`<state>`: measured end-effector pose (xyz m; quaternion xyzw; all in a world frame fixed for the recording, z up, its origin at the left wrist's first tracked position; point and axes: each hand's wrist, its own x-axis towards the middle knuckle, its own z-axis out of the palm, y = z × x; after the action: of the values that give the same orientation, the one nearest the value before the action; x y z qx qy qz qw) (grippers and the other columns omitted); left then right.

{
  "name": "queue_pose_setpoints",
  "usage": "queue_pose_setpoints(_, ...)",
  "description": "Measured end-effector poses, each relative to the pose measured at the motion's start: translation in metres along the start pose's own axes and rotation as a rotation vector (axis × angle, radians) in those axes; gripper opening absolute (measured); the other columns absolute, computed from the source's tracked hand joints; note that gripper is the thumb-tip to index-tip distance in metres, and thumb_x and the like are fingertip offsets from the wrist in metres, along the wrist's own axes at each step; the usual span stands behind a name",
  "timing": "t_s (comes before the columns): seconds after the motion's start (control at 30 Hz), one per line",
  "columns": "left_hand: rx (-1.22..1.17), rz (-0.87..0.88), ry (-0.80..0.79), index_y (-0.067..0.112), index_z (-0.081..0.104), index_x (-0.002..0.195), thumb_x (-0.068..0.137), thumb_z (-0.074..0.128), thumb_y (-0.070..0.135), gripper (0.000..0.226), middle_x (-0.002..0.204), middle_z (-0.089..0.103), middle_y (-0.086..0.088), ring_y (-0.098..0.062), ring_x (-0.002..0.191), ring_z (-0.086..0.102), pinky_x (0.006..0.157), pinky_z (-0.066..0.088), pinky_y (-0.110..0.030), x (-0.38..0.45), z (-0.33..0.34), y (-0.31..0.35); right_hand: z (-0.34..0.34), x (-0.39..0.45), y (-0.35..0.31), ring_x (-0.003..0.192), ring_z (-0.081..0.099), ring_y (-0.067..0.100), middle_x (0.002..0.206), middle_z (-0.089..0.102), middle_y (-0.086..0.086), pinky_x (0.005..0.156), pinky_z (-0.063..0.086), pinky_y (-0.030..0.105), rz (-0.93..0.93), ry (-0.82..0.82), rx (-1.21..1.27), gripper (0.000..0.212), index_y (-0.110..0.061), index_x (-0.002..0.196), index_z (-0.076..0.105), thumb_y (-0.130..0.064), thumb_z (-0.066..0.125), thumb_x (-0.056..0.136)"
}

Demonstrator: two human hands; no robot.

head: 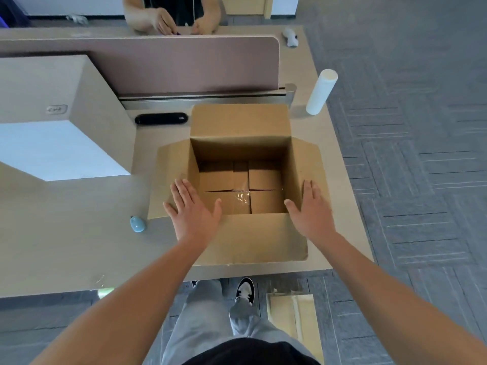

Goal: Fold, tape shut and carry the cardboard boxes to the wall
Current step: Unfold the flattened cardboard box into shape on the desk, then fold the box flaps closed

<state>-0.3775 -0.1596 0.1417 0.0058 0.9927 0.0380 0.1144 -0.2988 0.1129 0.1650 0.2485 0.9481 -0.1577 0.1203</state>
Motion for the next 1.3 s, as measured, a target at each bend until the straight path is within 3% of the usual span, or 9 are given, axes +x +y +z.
queue_pose_setpoints(0.07,-0.019,0.003,-0.001,-0.001,-0.008,0.162,0.098,0.019,0.071,0.100,0.172,-0.004,-0.020,-0.035,0.160,-0.003,0.125,0.015,-0.062,0.000,-0.001,0.000,0.017,-0.005,-0.012,0.161,0.014,0.029,0.175,0.007,0.007,0.127,0.021,0.044,0.058,0.031,0.099,0.088,-0.015,0.167,0.003,-0.064,0.041,0.104)
queue_pose_setpoints(0.2,-0.084,0.017,-0.014,0.001,-0.013,0.162,0.098,0.026,0.074,0.104,0.172,-0.011,-0.017,-0.033,0.159,-0.009,0.128,0.009,-0.058,0.001,-0.001,-0.001,0.029,-0.003,-0.023,0.158,0.022,0.031,0.173,0.016,0.012,0.127,0.025,0.044,0.111,0.125,0.161,0.082,-0.010,0.166,0.010,-0.059,0.038,0.107)
queue_pose_setpoints(0.33,-0.161,0.025,-0.056,0.003,-0.016,0.161,0.094,0.036,0.079,0.114,0.172,-0.016,-0.015,-0.031,0.159,-0.014,0.129,0.004,-0.052,0.009,-0.004,0.000,0.023,0.008,-0.021,0.158,0.022,0.031,0.172,0.019,0.015,0.128,0.024,0.043,0.073,0.117,0.160,0.077,-0.006,0.165,0.011,-0.053,0.034,0.109)
queue_pose_setpoints(0.5,-0.173,0.056,-0.102,0.007,-0.019,0.161,0.091,0.038,0.082,0.118,0.171,-0.022,-0.012,-0.030,0.158,-0.018,0.128,0.000,-0.049,0.014,-0.009,-0.007,0.014,0.014,-0.022,0.160,0.017,0.031,0.174,0.014,0.011,0.128,0.021,0.045,0.067,0.079,0.069,0.082,-0.011,0.166,0.008,-0.060,0.036,0.107)
queue_pose_setpoints(0.7,-0.272,0.045,-0.163,0.018,0.004,0.166,0.101,0.051,0.058,0.089,0.174,0.002,-0.002,-0.026,0.161,0.002,0.128,0.016,-0.051,0.019,-0.038,-0.031,-0.008,0.003,-0.044,0.162,0.007,0.028,0.175,0.011,0.008,0.130,0.014,0.050,0.001,0.045,-0.100,0.080,-0.015,0.167,0.013,-0.056,0.042,0.105)
queue_pose_setpoints(0.83,-0.401,-0.043,-0.146,0.014,0.016,0.163,0.100,0.055,0.041,0.079,0.172,0.016,-0.005,-0.027,0.159,0.012,0.127,0.022,-0.051,0.019,-0.071,-0.060,-0.018,-0.002,-0.106,0.162,0.002,0.024,0.176,0.008,0.006,0.131,0.010,0.047,-0.209,0.009,-0.109,0.075,-0.017,0.167,0.014,-0.052,0.040,0.106)
queue_pose_setpoints(0.93,-0.414,-0.045,-0.081,0.009,0.028,0.159,0.097,0.056,0.041,0.075,0.166,0.029,-0.008,-0.027,0.156,0.021,0.124,0.028,-0.049,0.026,-0.103,-0.089,-0.021,0.000,-0.163,0.162,0.004,0.025,0.175,0.009,0.005,0.131,0.010,0.047,-0.340,-0.012,-0.125,0.074,-0.019,0.167,0.014,-0.054,0.041,0.107)
queue_pose_setpoints(1.17,-0.354,-0.090,0.075,0.002,0.030,0.158,0.103,0.054,0.046,0.074,0.166,0.030,-0.014,-0.029,0.157,0.019,0.124,0.020,-0.041,0.055,-0.186,-0.209,-0.016,0.002,-0.336,0.159,0.021,0.028,0.170,0.028,0.008,0.128,0.021,0.048,-0.617,-0.014,-0.128,0.074,-0.017,0.164,0.025,-0.056,0.046,0.105)
queue_pose_setpoints(1.3,-0.314,-0.118,0.127,0.000,0.031,0.156,0.103,0.053,0.047,0.075,0.166,0.028,-0.018,-0.033,0.157,0.018,0.125,0.022,-0.044,0.090,-0.210,-0.274,-0.015,0.011,-0.428,0.159,0.019,0.028,0.172,0.023,0.010,0.128,0.022,0.047,-0.658,-0.028,-0.109,0.073,-0.015,0.165,0.023,-0.053,0.043,0.105)
